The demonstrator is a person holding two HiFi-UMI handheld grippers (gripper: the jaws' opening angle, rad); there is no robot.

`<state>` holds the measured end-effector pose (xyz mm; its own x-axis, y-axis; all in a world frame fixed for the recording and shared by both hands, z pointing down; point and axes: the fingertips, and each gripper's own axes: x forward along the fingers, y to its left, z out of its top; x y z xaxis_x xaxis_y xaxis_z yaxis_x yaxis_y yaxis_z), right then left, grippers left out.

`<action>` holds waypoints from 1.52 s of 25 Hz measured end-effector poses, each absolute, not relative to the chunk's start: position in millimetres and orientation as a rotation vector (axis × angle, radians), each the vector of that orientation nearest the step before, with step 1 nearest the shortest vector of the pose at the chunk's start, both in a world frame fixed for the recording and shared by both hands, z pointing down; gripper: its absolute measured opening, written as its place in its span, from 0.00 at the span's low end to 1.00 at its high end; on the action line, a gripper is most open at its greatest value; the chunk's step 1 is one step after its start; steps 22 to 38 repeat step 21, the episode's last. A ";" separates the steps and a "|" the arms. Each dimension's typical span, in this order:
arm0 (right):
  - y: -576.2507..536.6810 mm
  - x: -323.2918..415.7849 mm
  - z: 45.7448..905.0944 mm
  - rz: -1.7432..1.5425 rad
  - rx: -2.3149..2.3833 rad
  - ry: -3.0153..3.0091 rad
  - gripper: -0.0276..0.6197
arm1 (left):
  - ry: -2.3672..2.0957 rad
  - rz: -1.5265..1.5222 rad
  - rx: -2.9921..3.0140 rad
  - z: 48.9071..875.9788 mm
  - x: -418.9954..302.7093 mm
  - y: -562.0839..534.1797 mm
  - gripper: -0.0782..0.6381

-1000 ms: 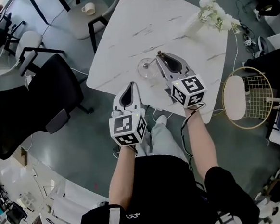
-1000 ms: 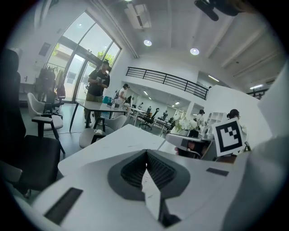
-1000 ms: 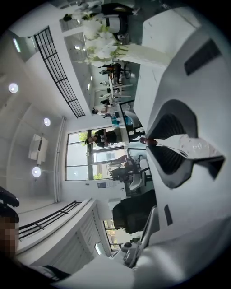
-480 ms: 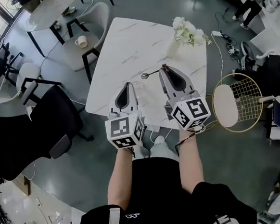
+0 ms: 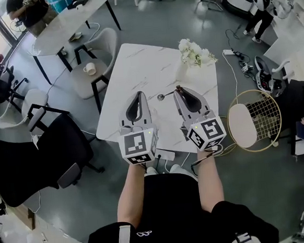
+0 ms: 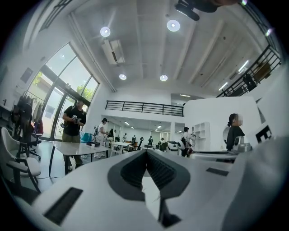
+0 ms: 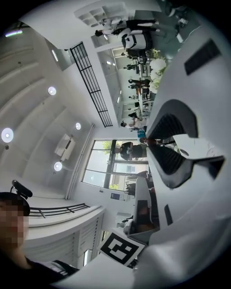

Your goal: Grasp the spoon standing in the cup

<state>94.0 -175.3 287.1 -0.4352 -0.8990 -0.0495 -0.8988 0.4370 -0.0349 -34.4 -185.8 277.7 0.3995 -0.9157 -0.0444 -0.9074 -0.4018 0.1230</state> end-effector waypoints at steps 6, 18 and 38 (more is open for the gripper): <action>-177.8 92.4 290.4 -0.043 -1.624 2.601 0.13 | -1.685 -0.179 2.546 280.4 -39.3 -186.4 0.13; -179.2 80.0 297.2 -0.065 -1.624 2.591 0.13 | -1.666 -0.148 2.527 295.1 -50.0 -185.9 0.13; -180.9 77.4 297.3 -0.057 -1.625 2.594 0.13 | -1.661 -0.148 2.527 296.7 -51.2 -186.6 0.13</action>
